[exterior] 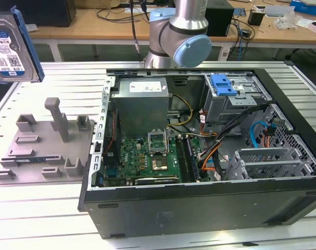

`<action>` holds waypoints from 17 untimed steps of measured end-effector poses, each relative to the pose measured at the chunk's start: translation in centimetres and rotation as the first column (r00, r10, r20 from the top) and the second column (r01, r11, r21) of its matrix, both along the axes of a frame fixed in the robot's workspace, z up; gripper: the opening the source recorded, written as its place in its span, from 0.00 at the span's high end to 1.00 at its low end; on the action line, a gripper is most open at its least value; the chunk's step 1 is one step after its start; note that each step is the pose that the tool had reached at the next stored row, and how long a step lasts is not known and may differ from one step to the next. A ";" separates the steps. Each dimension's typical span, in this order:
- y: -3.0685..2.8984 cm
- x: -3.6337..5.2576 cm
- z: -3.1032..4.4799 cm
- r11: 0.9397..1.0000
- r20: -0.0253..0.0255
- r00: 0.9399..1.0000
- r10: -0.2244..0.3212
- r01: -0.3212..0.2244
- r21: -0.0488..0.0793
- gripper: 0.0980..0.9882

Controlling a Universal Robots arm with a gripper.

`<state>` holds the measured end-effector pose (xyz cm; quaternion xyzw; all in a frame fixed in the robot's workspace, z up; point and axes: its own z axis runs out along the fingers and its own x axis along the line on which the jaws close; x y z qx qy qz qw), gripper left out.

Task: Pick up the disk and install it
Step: 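Pick up the disk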

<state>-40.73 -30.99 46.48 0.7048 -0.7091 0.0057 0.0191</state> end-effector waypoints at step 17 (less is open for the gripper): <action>-0.05 0.08 1.12 1.000 0.000 1.000 0.000 0.000 0.000 0.70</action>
